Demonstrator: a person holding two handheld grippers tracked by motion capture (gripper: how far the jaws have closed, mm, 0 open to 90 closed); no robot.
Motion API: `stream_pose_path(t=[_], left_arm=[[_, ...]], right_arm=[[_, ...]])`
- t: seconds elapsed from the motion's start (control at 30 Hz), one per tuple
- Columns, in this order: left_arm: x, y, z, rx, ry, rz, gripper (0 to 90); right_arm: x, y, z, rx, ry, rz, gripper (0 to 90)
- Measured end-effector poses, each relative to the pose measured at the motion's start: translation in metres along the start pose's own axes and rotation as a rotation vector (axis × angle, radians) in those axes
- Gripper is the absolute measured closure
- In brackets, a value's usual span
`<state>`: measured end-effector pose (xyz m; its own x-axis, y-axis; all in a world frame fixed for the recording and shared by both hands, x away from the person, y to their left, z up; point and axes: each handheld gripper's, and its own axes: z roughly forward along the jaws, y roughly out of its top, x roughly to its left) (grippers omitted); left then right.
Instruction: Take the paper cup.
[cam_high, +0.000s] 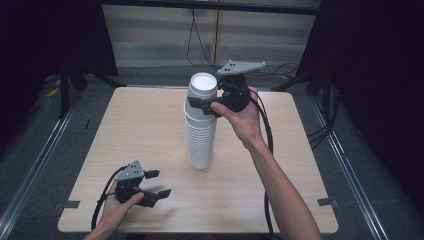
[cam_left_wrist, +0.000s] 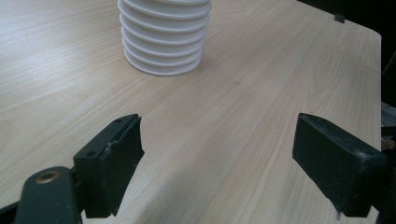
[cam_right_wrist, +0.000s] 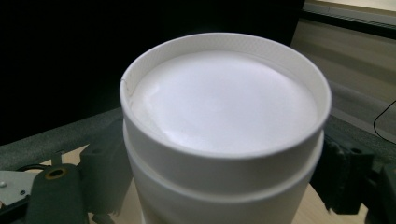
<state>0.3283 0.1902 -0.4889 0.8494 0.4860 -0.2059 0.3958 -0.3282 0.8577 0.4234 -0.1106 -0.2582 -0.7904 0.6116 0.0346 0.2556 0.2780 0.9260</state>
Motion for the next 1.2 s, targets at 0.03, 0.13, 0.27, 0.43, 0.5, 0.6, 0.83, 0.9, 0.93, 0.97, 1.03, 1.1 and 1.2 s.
stream_pose_path(t=[0.03,0.13,0.27,0.43,0.5,0.6,0.83,0.9,0.93,0.97,1.03,1.1,1.2], left_arm=[[0.0,0.0,0.0,-0.001,0.0,-0.001,15.9],[0.0,0.0,0.0,-0.001,0.0,0.001,15.9],[0.0,0.0,0.0,0.003,0.001,0.002,15.9],[0.0,0.0,0.0,0.003,0.0,0.002,15.9],[0.0,0.0,0.0,0.003,-0.001,0.002,15.8],[0.0,0.0,0.0,0.003,-0.001,0.003,15.8],[0.0,0.0,0.0,0.005,-0.002,-0.001,15.9],[0.0,0.0,0.001,0.005,-0.002,-0.002,15.9],[0.0,0.0,0.001,0.005,-0.002,-0.002,15.9],[0.0,0.0,0.0,0.005,-0.001,-0.001,15.8],[0.0,0.0,0.0,0.005,-0.001,-0.001,15.9],[0.0,0.0,0.0,0.002,-0.001,0.001,15.9],[0.0,0.0,0.0,0.0,-0.001,0.001,15.9]], right_arm=[[0.0,0.0,0.0,-0.007,-0.001,0.001,19.0],[0.001,0.002,-0.002,-0.022,-0.002,0.001,19.0],[0.001,0.003,-0.004,-0.049,-0.001,0.004,19.1],[0.0,0.005,-0.007,-0.077,0.001,0.008,19.2],[0.001,0.006,-0.008,-0.085,-0.001,0.008,19.2],[0.002,0.009,-0.01,-0.106,0.002,0.008,19.3],[0.003,0.013,-0.014,-0.138,0.001,0.003,19.4],[0.003,0.014,-0.015,-0.153,0.003,0.007,19.5],[0.003,0.014,-0.016,-0.157,0.004,0.007,19.5],[0.003,0.014,-0.016,-0.157,0.004,0.007,19.5],[0.003,0.015,-0.017,-0.17,0.008,0.007,19.5],[0.003,0.016,-0.018,-0.183,0.01,0.005,19.5],[0.003,0.017,-0.019,-0.209,-0.003,0.008,19.5]])
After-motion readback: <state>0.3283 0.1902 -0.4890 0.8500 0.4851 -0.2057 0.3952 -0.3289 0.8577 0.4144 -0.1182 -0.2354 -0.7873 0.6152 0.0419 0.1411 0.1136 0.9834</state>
